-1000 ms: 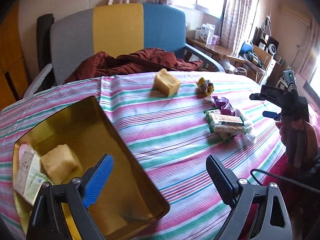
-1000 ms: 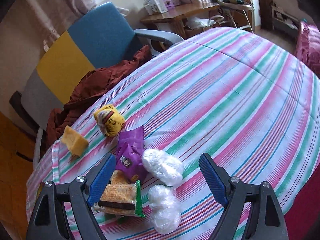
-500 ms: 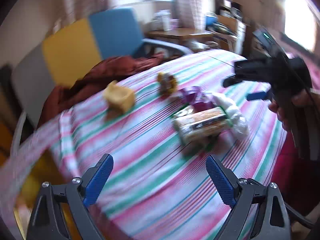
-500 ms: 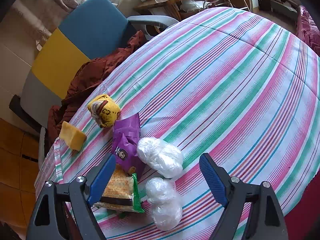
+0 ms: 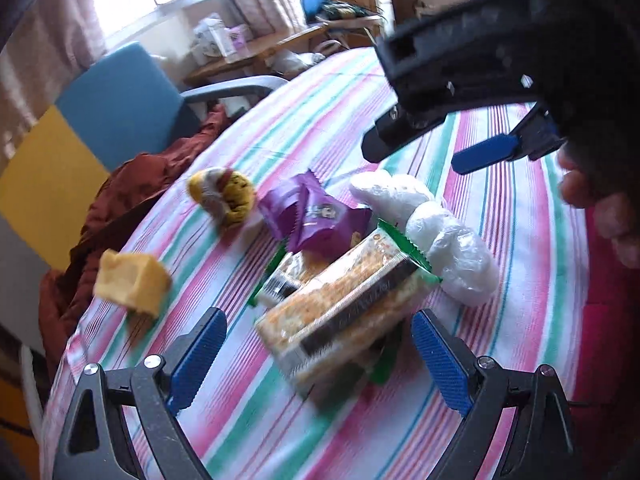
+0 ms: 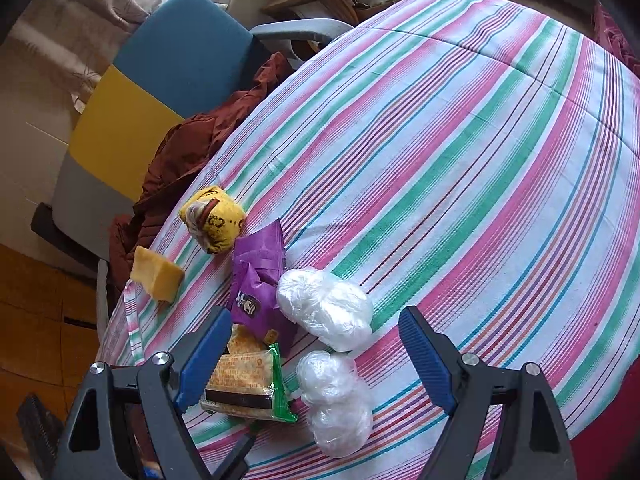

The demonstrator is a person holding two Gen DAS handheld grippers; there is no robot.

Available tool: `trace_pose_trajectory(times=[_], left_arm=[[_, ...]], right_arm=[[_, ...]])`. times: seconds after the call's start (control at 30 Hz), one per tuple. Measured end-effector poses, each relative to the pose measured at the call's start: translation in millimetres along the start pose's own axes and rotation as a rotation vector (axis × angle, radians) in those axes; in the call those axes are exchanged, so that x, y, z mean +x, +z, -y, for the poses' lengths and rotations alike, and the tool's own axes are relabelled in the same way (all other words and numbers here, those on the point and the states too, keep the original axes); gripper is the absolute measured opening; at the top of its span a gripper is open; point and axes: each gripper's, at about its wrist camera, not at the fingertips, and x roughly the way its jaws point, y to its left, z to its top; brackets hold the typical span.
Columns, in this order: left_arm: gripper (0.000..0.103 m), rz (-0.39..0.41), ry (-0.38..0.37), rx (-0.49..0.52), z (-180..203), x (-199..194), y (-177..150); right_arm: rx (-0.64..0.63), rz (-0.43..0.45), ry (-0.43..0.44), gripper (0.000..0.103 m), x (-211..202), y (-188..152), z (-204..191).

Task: Organize objects
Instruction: 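Grasp the cracker packet with the left gripper, then grasp the plastic-wrapped white ball with the right gripper while the left lifts the crackers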

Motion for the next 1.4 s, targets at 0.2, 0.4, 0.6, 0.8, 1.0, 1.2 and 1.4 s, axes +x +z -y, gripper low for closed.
trace_pose_trajectory(times=[0.2, 0.4, 0.6, 0.8, 1.0, 1.2, 1.4], left_arm=[[0.093, -0.005, -0.074, 0.006, -2.0, 23.5, 7.3], [0.054, -0.003, -0.156, -0.131, -5.2, 22.8, 6.1], [0.053, 0.022, -0.126, -0.375, -13.8, -13.4, -27.6], [0.053, -0.038, -0.046, -0.527, 0.2, -35.2, -89.1], [0.053, -0.028, 0.002, -0.546, 7.8, -31.7, -113.1], [0.055, -0.006, -0.001, -0.548, 6.5, -32.3, -113.6], [0.055, -0.009, -0.013, -0.553, 3.2, -31.6, -112.6]], right_arm=[[0.007, -0.014, 0.004, 0.087, 2.2, -0.1, 2.1], [0.0, -0.02, -0.011, 0.087, 3.8, -0.2, 1.2], [-0.012, -0.02, -0.026, 0.087, 4.1, -0.5, 0.2], [-0.025, -0.028, -0.039, 0.087, 5.8, -1.8, -2.0], [-0.055, -0.059, -0.064, 0.087, 11.4, -6.3, -7.0], [-0.124, -0.129, -0.094, 0.081, 23.4, -17.9, -19.2], [-0.2, -0.185, -0.171, 0.076, 33.2, -31.6, -27.9]])
